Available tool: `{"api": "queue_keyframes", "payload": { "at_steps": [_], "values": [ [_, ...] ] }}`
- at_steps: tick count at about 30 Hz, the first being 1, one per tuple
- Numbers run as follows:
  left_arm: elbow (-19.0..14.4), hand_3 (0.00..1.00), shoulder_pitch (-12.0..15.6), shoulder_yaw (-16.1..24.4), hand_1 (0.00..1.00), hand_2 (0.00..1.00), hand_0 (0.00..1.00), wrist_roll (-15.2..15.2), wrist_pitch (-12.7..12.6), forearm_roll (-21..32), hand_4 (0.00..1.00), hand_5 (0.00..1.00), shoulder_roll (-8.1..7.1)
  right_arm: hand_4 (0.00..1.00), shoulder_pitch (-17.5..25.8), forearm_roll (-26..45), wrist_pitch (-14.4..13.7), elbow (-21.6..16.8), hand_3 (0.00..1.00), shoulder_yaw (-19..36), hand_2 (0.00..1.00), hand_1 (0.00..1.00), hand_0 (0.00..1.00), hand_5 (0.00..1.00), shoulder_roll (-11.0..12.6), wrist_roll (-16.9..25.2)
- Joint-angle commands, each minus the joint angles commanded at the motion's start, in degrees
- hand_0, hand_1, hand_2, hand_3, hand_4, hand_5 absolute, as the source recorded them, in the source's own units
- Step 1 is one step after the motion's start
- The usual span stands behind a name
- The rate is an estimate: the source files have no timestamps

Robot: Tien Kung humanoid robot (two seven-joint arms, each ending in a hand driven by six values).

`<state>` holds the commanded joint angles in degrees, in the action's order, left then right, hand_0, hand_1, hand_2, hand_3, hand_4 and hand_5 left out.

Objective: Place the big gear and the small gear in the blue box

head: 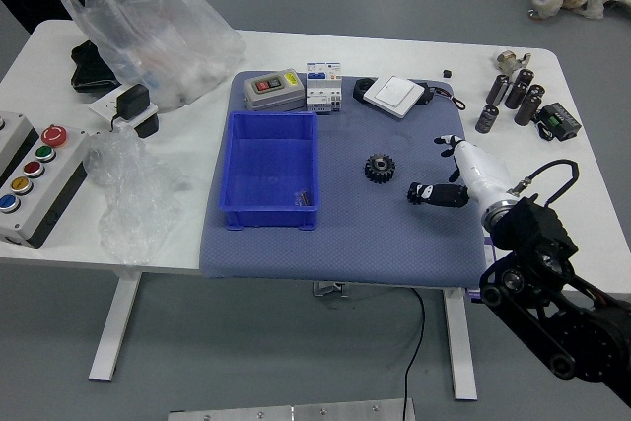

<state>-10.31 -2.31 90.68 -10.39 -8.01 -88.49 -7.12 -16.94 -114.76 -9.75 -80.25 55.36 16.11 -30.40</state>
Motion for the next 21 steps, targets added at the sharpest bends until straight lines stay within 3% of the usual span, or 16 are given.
{"api": "queue_keyframes", "payload": {
  "at_steps": [21],
  "values": [
    [0.0, 0.663, -0.2, -0.1, 0.519, 0.517, 0.622, 0.0, 0.0, -0.1, 0.696, 0.274, -0.15, 0.877, -2.8, 1.4, -0.9, 5.7, 0.821, -5.4, 0.698, 0.469, 0.308, 0.320, -0.8, 0.5]
  ]
}}
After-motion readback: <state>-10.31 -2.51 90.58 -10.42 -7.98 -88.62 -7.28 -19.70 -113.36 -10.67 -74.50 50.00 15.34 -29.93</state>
